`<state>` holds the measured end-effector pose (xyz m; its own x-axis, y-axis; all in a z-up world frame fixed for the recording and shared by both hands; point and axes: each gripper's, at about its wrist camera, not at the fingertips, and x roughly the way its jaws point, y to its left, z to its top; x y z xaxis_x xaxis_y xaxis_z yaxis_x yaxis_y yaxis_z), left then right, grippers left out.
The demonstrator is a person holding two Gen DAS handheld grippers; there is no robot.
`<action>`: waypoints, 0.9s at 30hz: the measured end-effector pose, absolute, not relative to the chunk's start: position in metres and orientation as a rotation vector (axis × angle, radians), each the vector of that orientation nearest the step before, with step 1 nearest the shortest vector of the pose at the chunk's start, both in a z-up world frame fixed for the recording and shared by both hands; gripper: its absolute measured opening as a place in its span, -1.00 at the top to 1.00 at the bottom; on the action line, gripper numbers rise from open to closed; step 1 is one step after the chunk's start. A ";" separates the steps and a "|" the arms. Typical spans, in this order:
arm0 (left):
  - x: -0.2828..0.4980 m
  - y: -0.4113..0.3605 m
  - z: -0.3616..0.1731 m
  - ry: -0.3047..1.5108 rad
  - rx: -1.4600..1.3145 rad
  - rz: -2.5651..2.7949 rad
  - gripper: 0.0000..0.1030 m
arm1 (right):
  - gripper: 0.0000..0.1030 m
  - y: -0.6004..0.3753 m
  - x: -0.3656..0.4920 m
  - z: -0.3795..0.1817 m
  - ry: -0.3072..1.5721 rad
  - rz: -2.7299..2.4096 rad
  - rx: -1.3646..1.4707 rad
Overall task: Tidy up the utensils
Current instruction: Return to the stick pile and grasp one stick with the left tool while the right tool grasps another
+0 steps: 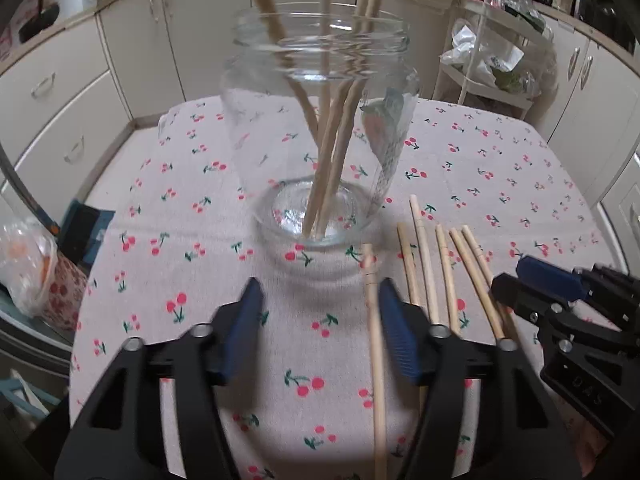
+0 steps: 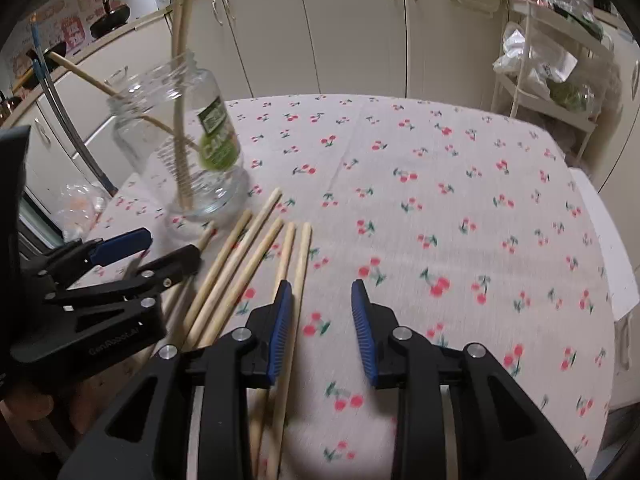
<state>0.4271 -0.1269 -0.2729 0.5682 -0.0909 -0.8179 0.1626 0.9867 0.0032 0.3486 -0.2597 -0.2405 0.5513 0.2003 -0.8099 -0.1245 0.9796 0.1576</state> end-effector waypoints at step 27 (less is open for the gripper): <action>0.448 -0.118 -0.268 1.101 0.044 -0.311 0.89 | 0.59 -0.255 0.366 -0.234 1.085 0.280 0.014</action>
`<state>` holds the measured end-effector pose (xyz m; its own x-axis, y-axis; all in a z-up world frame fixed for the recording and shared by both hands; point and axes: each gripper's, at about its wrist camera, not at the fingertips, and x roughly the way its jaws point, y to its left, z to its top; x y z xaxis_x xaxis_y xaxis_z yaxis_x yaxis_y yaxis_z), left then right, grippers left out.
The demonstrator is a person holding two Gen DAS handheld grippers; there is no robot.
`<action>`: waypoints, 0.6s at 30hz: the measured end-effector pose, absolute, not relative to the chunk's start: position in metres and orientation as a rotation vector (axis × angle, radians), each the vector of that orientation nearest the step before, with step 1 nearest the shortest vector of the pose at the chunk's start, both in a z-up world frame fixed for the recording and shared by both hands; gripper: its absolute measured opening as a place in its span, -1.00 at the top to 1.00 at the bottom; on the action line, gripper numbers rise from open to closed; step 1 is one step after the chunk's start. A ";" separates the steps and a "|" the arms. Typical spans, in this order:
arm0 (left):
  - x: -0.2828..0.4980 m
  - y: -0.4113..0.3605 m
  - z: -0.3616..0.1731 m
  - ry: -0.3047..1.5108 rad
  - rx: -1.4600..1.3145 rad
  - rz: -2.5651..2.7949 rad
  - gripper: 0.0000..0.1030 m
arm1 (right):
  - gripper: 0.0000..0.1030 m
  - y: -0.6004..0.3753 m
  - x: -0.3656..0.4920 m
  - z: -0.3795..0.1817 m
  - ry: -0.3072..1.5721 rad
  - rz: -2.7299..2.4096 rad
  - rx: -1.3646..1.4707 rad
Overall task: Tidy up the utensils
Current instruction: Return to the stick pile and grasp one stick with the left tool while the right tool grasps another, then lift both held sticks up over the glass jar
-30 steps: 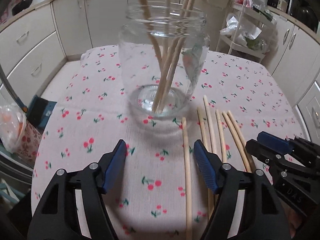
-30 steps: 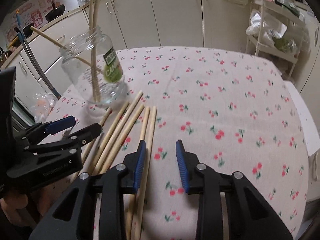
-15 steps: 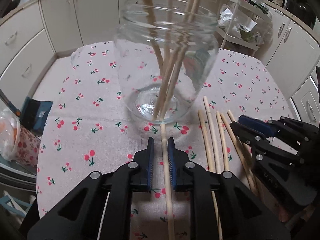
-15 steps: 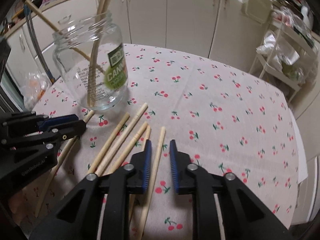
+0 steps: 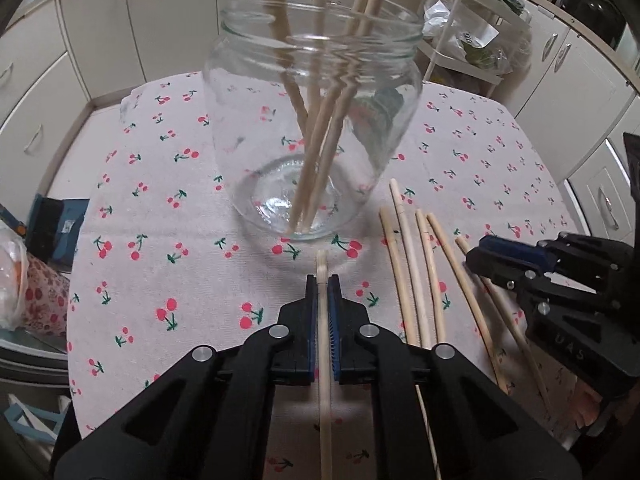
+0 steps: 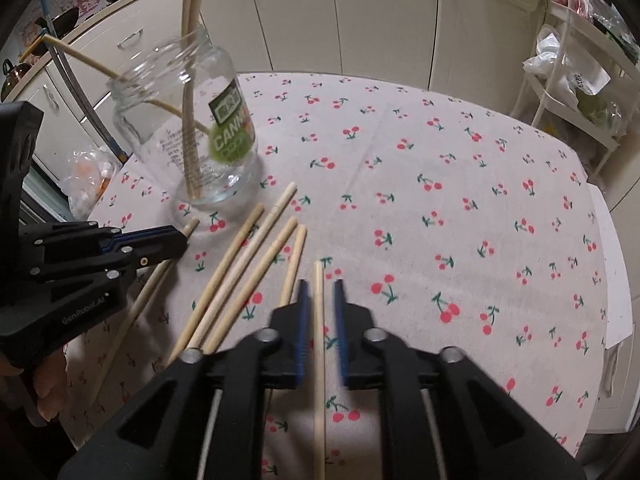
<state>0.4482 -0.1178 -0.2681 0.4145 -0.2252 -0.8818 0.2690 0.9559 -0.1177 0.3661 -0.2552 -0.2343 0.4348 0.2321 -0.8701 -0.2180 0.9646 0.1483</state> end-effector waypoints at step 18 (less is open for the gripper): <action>0.407 -0.073 -0.219 0.884 -0.130 -0.465 0.91 | 0.89 -0.293 0.339 -0.233 1.018 0.263 0.264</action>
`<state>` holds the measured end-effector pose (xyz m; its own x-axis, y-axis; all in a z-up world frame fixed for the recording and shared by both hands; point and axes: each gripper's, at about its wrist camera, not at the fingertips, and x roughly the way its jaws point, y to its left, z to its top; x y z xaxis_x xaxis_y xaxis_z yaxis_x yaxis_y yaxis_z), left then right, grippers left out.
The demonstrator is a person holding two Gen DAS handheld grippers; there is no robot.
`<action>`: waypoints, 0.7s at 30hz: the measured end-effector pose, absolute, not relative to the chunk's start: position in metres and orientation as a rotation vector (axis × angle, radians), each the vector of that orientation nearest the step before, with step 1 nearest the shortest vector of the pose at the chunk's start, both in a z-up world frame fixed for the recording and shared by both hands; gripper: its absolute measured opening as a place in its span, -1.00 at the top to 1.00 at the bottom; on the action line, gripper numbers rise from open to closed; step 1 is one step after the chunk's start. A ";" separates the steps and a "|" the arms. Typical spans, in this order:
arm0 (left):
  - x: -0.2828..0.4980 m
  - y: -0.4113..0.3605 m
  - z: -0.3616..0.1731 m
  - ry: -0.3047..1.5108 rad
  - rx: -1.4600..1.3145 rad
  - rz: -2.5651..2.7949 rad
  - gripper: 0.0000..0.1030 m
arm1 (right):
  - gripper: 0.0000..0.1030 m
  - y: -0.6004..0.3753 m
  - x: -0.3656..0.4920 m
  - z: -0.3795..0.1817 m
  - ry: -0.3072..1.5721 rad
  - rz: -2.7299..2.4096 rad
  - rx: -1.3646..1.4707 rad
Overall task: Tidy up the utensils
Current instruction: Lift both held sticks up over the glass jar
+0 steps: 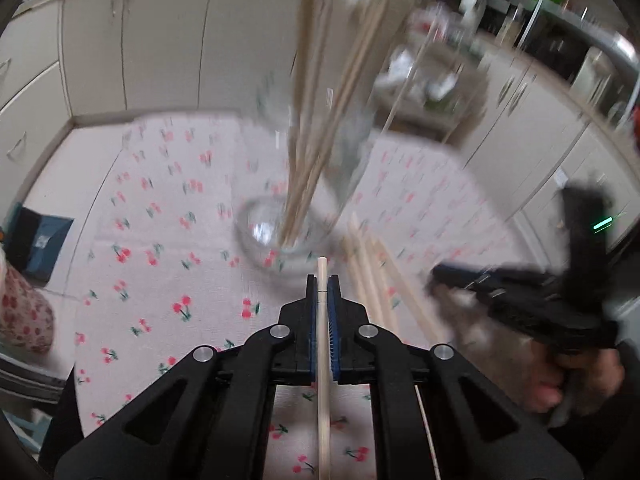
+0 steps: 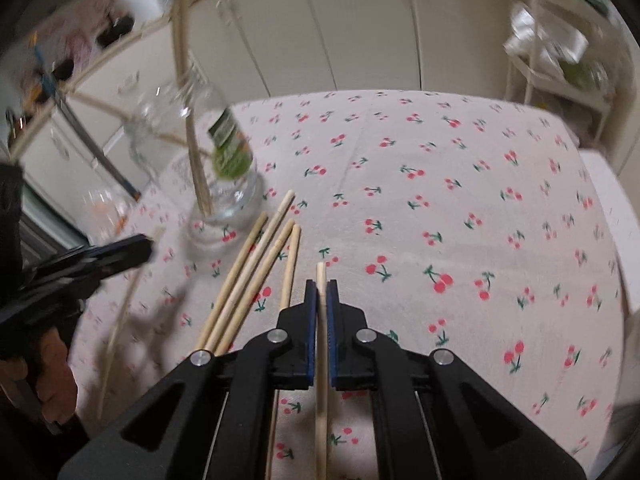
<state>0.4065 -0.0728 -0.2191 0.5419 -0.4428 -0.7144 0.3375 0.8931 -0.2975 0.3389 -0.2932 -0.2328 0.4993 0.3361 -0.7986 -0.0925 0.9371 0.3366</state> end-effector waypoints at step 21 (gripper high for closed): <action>0.473 -0.047 -0.075 0.199 -0.480 -0.294 0.91 | 0.89 -0.319 0.332 -0.223 0.829 0.240 0.446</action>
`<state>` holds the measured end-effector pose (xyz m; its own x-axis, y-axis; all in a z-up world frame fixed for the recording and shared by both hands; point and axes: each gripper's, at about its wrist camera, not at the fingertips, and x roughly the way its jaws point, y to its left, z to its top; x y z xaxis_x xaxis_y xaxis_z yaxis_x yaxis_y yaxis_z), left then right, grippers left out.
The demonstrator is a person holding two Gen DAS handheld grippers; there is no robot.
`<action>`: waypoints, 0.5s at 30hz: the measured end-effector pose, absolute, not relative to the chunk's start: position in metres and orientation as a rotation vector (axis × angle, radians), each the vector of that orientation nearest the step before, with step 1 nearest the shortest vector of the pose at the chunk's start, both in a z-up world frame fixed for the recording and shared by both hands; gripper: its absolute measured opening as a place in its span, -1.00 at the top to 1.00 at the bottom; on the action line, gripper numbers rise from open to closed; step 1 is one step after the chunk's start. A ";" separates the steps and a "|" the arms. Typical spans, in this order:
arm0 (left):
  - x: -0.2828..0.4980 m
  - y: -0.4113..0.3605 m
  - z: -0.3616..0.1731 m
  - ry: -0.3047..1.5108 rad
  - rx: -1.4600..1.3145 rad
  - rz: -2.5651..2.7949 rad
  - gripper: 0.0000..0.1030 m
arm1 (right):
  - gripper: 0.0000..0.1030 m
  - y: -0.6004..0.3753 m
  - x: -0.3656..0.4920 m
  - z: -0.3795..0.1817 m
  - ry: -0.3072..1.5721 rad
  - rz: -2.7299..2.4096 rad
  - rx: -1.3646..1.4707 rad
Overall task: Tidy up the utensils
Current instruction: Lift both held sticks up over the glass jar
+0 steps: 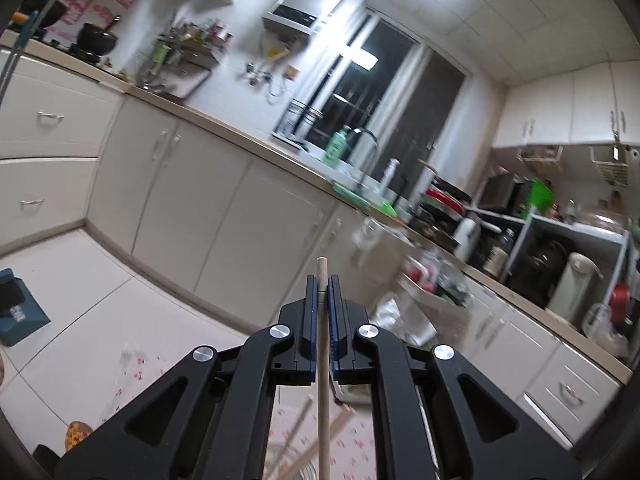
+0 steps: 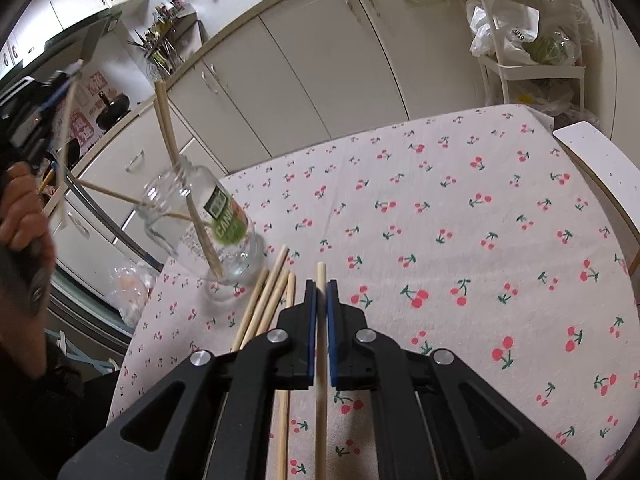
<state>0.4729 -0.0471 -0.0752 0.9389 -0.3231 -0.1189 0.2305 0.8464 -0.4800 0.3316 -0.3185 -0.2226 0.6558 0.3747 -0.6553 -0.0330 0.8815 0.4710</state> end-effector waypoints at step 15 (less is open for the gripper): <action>0.474 -0.083 -0.094 0.047 -0.333 -0.108 0.91 | 0.89 -0.323 0.328 -0.208 0.754 0.250 0.490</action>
